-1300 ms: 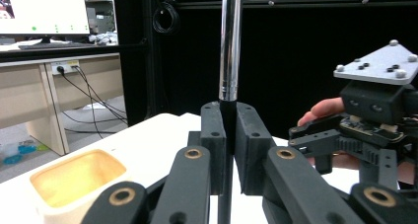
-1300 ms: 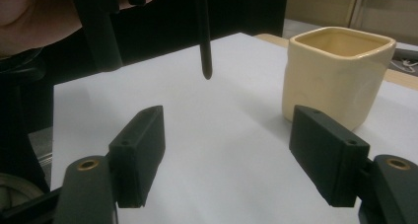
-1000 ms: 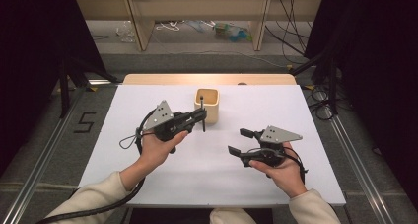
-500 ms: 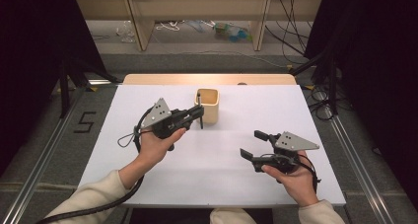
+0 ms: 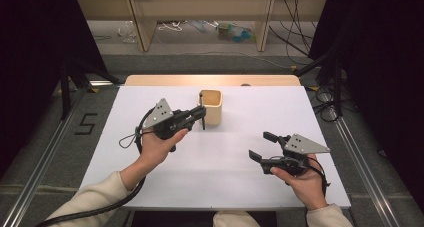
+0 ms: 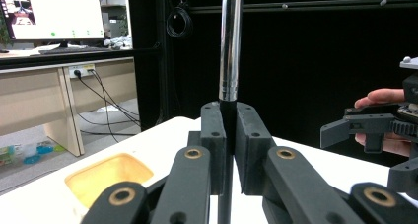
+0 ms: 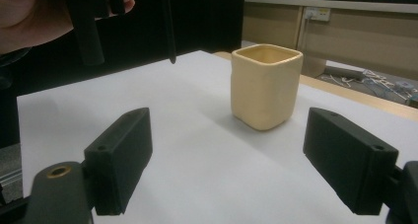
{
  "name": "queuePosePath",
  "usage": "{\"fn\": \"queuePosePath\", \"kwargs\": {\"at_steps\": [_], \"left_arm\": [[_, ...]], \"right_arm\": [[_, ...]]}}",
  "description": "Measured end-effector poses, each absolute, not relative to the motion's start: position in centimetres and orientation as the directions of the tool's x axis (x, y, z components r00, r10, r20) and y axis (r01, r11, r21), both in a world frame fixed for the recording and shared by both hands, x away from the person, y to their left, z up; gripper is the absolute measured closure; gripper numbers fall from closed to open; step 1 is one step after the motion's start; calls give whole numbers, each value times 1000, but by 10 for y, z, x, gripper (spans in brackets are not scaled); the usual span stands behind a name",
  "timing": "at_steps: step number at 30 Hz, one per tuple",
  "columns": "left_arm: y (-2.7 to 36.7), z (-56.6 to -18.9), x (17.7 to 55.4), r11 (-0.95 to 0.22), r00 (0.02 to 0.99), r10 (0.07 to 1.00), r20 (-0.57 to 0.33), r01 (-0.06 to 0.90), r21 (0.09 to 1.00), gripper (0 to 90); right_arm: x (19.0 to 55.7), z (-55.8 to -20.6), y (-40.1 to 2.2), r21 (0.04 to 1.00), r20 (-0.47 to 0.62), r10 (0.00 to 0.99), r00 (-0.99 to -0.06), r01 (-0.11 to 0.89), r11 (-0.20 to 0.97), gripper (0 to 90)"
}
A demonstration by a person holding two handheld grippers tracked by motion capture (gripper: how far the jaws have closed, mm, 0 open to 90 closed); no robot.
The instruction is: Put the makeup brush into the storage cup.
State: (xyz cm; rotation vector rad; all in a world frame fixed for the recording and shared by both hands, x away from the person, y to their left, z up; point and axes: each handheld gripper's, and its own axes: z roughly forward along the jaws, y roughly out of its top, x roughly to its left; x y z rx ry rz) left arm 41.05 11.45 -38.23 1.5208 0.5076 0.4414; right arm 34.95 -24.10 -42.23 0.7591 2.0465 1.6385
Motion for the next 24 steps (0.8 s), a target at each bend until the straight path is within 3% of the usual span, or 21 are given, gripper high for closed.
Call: {"fn": "queuePosePath", "kwargs": {"at_steps": [24], "left_arm": [[110,-379,426,6,805,592,-29,31,999,838]], "right_arm": [[349,-422,-241,973,21,634,-773,161,163,201]]}}
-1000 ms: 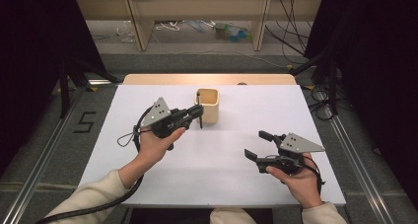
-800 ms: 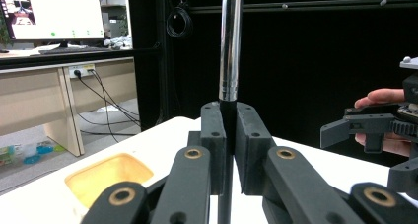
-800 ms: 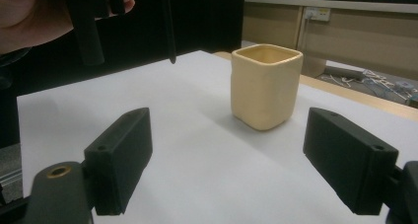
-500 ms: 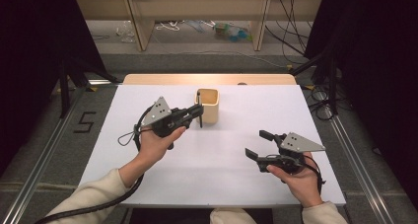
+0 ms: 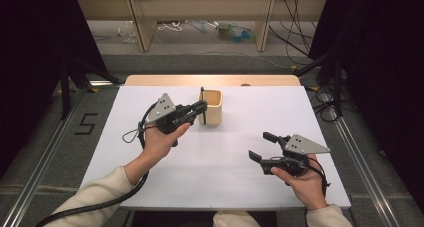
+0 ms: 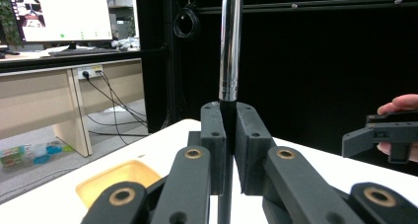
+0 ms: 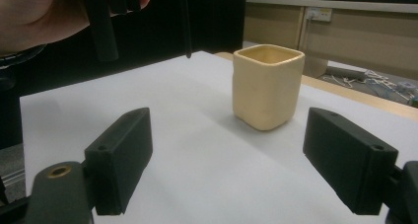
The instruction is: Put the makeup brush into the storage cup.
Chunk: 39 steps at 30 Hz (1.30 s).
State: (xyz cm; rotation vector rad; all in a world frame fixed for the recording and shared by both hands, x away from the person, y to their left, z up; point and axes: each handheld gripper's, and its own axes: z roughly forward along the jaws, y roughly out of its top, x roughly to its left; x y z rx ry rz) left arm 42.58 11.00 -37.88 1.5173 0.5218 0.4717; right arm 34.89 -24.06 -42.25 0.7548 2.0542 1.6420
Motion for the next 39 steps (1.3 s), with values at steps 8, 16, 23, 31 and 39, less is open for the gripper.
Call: {"fn": "queuePosePath", "kwargs": {"at_steps": [8,16,23,31,39], "left_arm": [[108,-379,432,0,797,603,-26,32,999,838],[107,-379,437,-1,792,610,-19,25,1000,838],[107,-378,441,3,785,620,-22,26,1000,838],[107,-379,446,-2,785,620,-17,24,1000,838],[108,-379,451,1,769,639,-19,24,1000,838]], "right_arm": [[348,-423,-240,969,50,631,-774,192,158,200],[348,-423,-240,970,48,634,-771,189,156,200],[347,-423,-240,968,47,632,-774,191,162,200],[349,-423,-240,972,22,633,-774,165,169,200],[349,-423,-240,972,21,632,-774,165,170,200]]}}
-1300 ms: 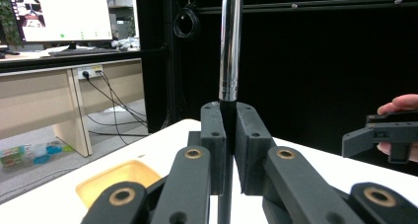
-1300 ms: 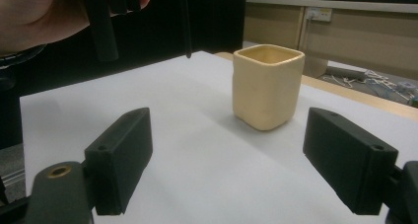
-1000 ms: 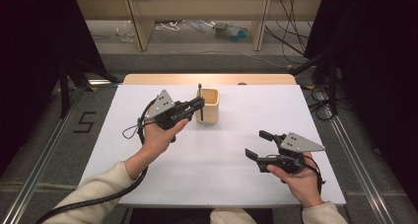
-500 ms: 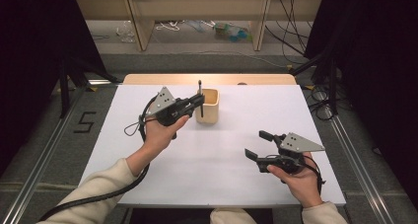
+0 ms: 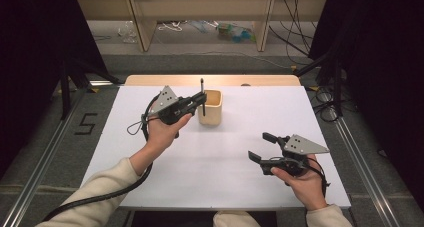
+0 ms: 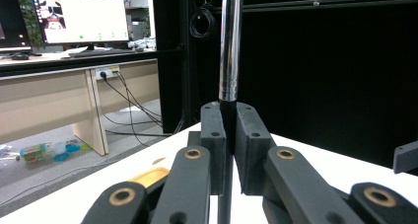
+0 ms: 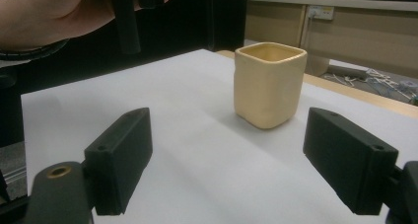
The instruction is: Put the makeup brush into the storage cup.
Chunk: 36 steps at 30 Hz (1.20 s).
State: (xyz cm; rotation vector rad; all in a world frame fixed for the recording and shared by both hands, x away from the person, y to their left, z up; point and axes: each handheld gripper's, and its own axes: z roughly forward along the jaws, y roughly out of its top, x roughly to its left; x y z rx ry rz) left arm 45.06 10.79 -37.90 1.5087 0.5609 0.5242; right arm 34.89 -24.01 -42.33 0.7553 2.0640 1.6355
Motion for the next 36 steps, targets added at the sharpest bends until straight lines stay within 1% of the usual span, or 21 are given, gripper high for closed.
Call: {"fn": "queuePosePath", "kwargs": {"at_steps": [11,17,36], "left_arm": [[109,-378,457,-7,758,652,-8,17,1000,838],[108,-377,459,14,754,656,-31,28,999,838],[103,-377,465,13,754,657,-24,21,1000,838]], "right_arm": [[349,-424,-239,973,23,629,-777,161,164,201],[349,-424,-239,973,23,631,-775,163,165,201],[349,-424,-239,972,22,632,-775,164,166,201]]}}
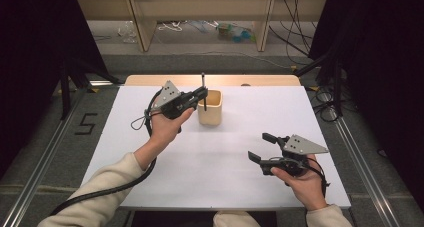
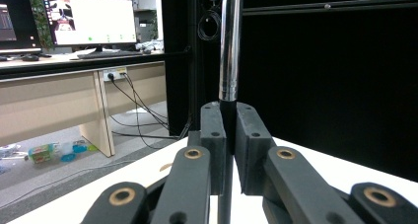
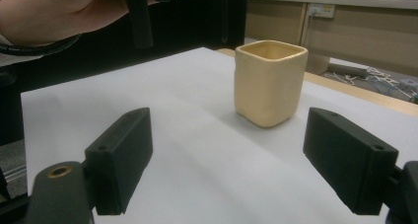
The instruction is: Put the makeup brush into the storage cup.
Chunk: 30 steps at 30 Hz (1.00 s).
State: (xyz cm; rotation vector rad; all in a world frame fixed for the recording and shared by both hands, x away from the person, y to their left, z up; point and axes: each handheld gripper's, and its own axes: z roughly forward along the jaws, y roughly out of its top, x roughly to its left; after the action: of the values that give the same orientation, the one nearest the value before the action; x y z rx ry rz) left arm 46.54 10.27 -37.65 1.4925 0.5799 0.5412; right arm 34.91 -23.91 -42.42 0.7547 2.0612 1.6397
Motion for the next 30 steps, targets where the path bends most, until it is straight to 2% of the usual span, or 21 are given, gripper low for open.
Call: {"fn": "queuePosePath", "kwargs": {"at_steps": [20,30], "left_arm": [[100,-373,474,9,746,666,-16,13,1000,838],[98,-374,477,12,744,668,-20,16,1000,838]], "right_arm": [[348,-424,-239,967,48,631,-774,195,166,202],[350,-425,-239,974,29,628,-778,163,156,202]]}}
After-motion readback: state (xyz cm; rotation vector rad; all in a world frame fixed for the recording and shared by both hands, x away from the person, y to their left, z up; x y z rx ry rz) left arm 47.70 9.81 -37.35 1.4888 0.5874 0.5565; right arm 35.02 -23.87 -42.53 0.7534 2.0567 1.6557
